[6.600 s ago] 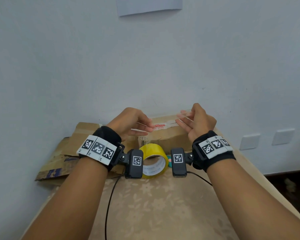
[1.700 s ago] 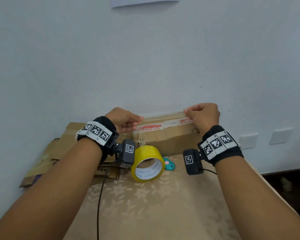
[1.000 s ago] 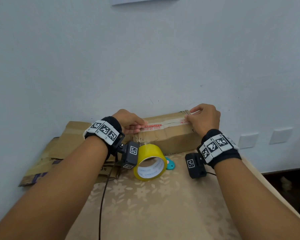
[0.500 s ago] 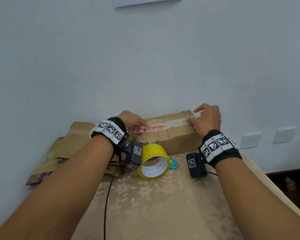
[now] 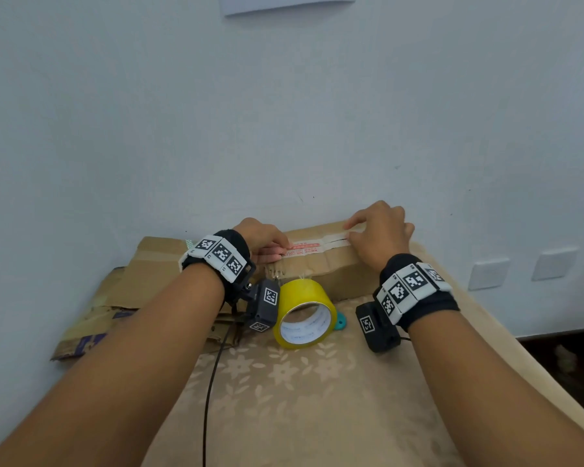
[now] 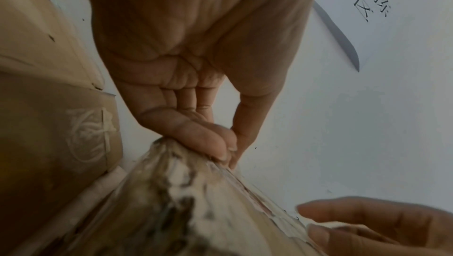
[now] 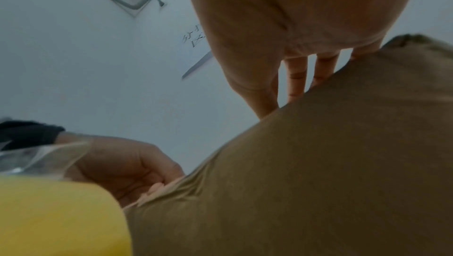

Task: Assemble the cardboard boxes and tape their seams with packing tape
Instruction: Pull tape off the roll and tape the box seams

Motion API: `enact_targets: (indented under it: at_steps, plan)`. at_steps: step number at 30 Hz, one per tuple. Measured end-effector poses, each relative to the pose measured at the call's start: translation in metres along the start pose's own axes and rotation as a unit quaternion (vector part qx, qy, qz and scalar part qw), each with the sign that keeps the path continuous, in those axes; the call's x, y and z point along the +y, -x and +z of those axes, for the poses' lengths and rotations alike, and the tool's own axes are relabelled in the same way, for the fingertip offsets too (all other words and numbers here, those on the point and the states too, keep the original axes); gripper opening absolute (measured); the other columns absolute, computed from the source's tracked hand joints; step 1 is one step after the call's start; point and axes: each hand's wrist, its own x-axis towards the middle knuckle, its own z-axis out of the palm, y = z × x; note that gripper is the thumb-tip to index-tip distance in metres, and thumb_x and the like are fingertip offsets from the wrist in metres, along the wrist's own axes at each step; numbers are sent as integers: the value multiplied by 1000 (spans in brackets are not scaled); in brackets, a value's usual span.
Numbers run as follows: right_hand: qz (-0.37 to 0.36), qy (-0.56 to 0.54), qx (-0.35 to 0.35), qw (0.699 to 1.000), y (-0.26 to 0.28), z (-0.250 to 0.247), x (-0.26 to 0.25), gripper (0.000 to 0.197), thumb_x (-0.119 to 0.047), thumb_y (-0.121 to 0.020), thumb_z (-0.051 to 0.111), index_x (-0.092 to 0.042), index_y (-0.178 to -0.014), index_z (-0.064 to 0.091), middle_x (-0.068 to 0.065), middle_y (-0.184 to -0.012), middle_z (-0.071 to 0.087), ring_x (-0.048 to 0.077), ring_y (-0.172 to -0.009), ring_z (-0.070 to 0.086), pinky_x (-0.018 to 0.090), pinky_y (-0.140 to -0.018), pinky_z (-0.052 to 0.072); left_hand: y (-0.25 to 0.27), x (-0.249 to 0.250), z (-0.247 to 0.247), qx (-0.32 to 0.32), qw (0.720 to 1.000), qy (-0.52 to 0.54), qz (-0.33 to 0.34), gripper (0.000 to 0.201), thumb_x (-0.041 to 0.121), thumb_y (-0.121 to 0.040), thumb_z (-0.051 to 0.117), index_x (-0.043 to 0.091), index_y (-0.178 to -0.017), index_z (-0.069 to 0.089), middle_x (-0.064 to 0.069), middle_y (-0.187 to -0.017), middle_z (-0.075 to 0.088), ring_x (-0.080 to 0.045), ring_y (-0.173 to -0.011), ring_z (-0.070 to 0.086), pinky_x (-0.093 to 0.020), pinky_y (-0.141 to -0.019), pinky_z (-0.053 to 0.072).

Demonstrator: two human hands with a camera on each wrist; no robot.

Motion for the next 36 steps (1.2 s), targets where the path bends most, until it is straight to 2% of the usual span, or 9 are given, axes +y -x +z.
enact_targets:
  at_steps: [3, 6, 11, 13, 15, 21, 28, 32, 36]
  plan:
    - [-34, -1, -45, 998, 2, 5, -11, 31, -9, -95, 61, -36, -91, 76, -7, -109, 60, 24, -126, 43, 35, -89, 18, 0, 0, 2, 4, 1000, -3, 5, 14, 0, -84, 78, -3, -93, 68, -12, -81, 70, -9, -48, 64, -18, -45, 54]
    - [-71, 1, -100, 992, 1, 13, -17, 36, -9, -96, 59, -39, -88, 77, -9, -100, 60, 22, -121, 50, 38, -99, 28, 0, 2, 2, 3, 1000, -5, 5, 12, -3, -85, 77, -3, -90, 66, -11, -75, 65, -10, -47, 62, -20, -46, 55]
    - [-139, -60, -150, 977, 3, 24, -24, 21, -15, -94, 70, -32, -96, 83, -1, -107, 72, 27, -114, 60, 41, -101, 46, -8, -1, 1, 6, 1000, -14, -4, 19, -4, -84, 78, 0, -90, 60, -9, -68, 55, -13, -49, 60, -34, -85, 62]
    - [-150, -64, -175, 971, 3, 30, -25, 24, -15, -96, 68, -34, -101, 82, -2, -117, 70, 28, -121, 55, 50, -108, 42, -9, -5, 0, 5, 1000, -8, 24, 12, -8, -91, 66, -1, -99, 60, -9, -76, 60, -13, -59, 65, -27, -77, 62]
    - [-160, -55, -204, 964, 2, 34, -26, 31, -11, -97, 64, -34, -110, 79, -8, -128, 68, 27, -130, 51, 54, -113, 36, -10, -8, -2, 6, 999, -3, 41, 13, -10, -95, 55, 0, -89, 57, -10, -82, 62, -15, -69, 66, -23, -64, 60]
    - [-177, 6, -317, 932, 4, 22, -34, 61, 2, -97, 41, -31, -146, 57, -13, -158, 46, 18, -154, 28, 49, -126, 14, -9, -10, -6, -9, 998, 44, 32, 19, -8, -97, 51, 3, -81, 54, -10, -81, 60, -16, -70, 62, -21, -59, 58]
    - [-203, 57, -368, 906, 9, 12, -40, 74, 7, -96, 31, -36, -155, 42, -17, -166, 29, 15, -159, 9, 56, -124, -10, -8, -14, -4, -15, 998, 57, 35, 16, -10, -95, 57, 4, -86, 57, -9, -86, 64, -14, -74, 67, -19, -60, 56]
    - [-141, -61, -328, 932, 9, 12, -38, 59, 9, -97, 36, -19, -144, 59, -4, -158, 47, 17, -154, 27, 37, -126, 6, -4, -12, -3, -10, 998, 48, 34, 25, -12, -98, 48, 7, -82, 52, -8, -85, 60, -14, -73, 63, -17, -56, 55]
    - [-62, -143, -294, 943, 6, 2, -29, 34, -1, -103, 49, -7, -127, 72, 5, -146, 60, 17, -143, 46, 22, -113, 26, -1, -10, -3, 7, 998, 51, 21, 25, -11, -100, 46, 7, -83, 51, -8, -84, 58, -15, -71, 62, -17, -52, 54]
